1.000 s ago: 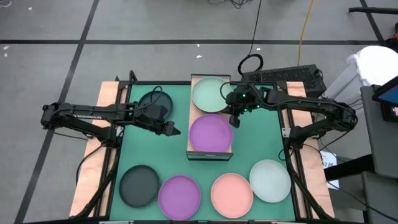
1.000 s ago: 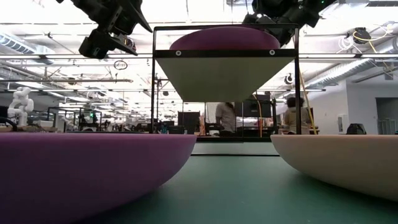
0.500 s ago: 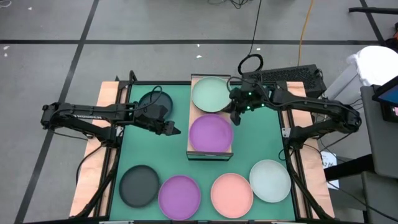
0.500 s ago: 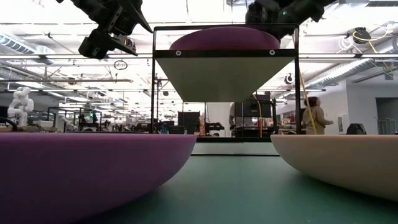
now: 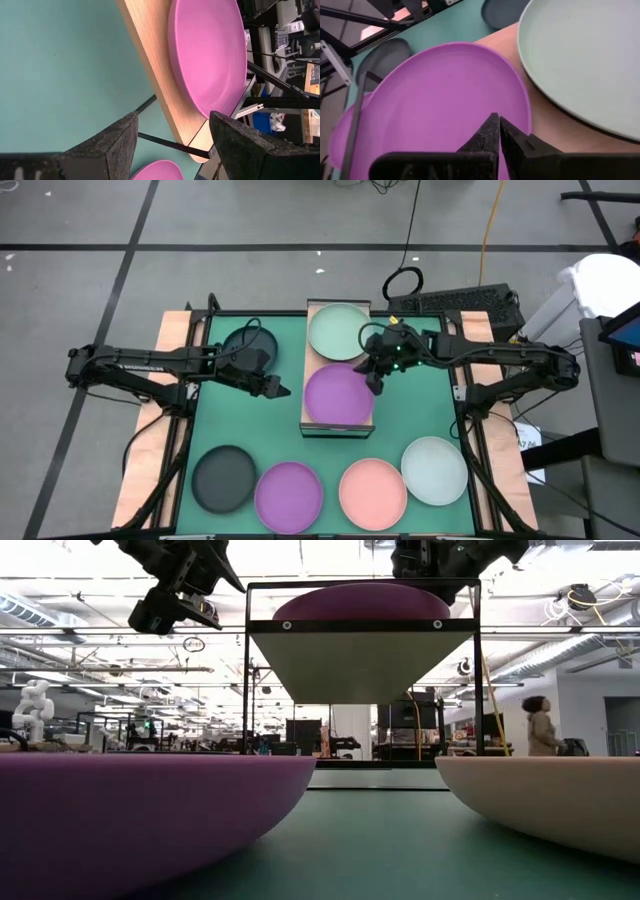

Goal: Place and stack plates onto a shelf
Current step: Stack the light green plate on top of the black plate

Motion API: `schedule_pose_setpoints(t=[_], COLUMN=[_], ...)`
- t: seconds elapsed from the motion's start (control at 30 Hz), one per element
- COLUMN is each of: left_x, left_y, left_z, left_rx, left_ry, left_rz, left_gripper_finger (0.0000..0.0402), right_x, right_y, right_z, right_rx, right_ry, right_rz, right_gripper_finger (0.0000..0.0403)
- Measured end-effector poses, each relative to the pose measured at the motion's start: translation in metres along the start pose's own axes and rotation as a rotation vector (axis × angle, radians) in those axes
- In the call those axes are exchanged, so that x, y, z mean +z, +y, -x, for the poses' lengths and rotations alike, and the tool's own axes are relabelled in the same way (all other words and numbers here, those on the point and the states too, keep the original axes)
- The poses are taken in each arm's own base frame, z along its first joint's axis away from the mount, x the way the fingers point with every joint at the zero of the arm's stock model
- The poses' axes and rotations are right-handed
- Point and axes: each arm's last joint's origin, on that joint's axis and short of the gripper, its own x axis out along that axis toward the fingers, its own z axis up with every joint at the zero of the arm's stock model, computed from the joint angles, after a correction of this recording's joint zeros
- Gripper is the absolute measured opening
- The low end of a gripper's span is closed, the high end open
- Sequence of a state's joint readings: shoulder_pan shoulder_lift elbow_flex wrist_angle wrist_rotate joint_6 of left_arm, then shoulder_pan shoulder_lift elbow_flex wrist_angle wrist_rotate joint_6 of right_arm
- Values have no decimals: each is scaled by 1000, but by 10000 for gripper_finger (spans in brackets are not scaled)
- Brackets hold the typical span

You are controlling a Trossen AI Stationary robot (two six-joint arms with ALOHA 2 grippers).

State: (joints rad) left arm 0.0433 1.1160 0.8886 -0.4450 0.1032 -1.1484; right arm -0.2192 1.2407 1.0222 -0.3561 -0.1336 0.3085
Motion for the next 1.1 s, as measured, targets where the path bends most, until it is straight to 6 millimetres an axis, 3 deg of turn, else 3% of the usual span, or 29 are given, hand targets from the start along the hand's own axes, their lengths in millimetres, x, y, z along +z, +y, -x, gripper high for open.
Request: schedule_pose_setpoints(t=[0.4,1.1], left_x=[1,1], left_y=[0,0], left_z=[0,0], left_rx=[11,12], left_ry=[-22,-24], left_rz=[-18,-21], left_gripper_finger=[250,250], right_x=[-5,-5], right_y=[-3,-6], right_z=[-15,-18], right_rx=[-20,-126], right_ry=[61,42], right_rz=[-7,15], right_gripper_finger=[0,0])
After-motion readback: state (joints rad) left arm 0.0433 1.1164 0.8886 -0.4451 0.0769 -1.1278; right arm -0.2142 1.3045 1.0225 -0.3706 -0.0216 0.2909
